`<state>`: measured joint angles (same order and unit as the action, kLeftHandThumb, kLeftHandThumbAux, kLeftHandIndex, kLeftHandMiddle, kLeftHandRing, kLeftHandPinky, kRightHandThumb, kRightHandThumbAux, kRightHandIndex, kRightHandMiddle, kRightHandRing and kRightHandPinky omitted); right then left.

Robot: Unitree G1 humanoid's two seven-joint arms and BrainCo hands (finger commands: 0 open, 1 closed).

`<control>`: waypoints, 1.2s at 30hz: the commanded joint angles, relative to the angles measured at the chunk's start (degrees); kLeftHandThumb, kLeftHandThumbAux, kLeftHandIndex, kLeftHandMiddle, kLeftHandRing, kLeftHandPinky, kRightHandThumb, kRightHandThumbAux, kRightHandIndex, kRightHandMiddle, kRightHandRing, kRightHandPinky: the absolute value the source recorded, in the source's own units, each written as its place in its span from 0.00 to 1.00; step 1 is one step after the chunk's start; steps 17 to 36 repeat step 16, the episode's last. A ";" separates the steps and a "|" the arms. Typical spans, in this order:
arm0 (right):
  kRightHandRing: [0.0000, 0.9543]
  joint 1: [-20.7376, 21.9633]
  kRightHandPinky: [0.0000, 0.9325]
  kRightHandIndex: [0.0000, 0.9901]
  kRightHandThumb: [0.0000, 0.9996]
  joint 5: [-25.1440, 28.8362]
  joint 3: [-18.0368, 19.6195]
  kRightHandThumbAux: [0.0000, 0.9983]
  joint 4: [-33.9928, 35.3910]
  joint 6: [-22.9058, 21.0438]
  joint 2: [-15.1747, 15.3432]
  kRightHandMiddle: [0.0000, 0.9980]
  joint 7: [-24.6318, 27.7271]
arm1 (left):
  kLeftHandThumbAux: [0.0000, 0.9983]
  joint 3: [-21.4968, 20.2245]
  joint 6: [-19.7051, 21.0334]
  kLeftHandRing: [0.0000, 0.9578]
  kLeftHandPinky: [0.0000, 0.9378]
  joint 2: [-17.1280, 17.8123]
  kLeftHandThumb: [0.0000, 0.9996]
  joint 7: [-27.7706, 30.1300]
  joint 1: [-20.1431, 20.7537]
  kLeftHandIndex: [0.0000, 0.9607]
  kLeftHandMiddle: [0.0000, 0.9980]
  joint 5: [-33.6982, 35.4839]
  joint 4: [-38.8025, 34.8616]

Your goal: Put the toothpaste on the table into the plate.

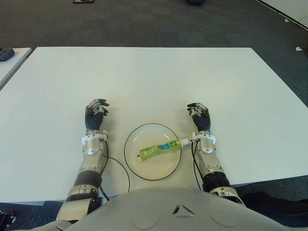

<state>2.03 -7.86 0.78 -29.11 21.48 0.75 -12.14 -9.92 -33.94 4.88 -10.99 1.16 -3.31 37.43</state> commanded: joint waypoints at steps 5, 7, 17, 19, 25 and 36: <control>0.43 -0.71 0.45 0.42 0.70 -0.30 -0.49 0.74 -0.78 -0.80 -0.38 0.42 -0.05 | 0.68 0.91 1.94 0.67 0.65 -0.35 0.83 0.30 -1.44 0.42 0.50 -0.40 -0.33; 0.43 -0.86 0.45 0.42 0.70 -0.37 -0.52 0.74 -0.52 -0.95 -0.43 0.42 -0.21 | 0.68 0.94 2.35 0.66 0.64 -0.28 0.83 0.54 -1.64 0.42 0.50 -0.27 -0.77; 0.42 -1.43 0.44 0.42 0.70 -0.34 -0.71 0.74 0.52 -1.25 -0.46 0.41 -0.51 | 0.68 1.53 3.35 0.66 0.64 -0.08 0.84 0.07 -2.53 0.44 0.49 -0.83 -2.37; 0.42 -1.43 0.44 0.42 0.70 -0.34 -0.71 0.74 0.52 -1.25 -0.46 0.41 -0.51 | 0.68 1.53 3.35 0.66 0.64 -0.08 0.84 0.07 -2.53 0.44 0.49 -0.83 -2.37; 0.42 -1.43 0.44 0.42 0.70 -0.34 -0.71 0.74 0.52 -1.25 -0.46 0.41 -0.51 | 0.68 1.53 3.35 0.66 0.64 -0.08 0.84 0.07 -2.53 0.44 0.49 -0.83 -2.37; 0.42 -1.43 0.44 0.42 0.70 -0.34 -0.71 0.74 0.52 -1.25 -0.46 0.41 -0.51 | 0.68 1.53 3.35 0.66 0.64 -0.08 0.84 0.07 -2.53 0.44 0.49 -0.83 -2.37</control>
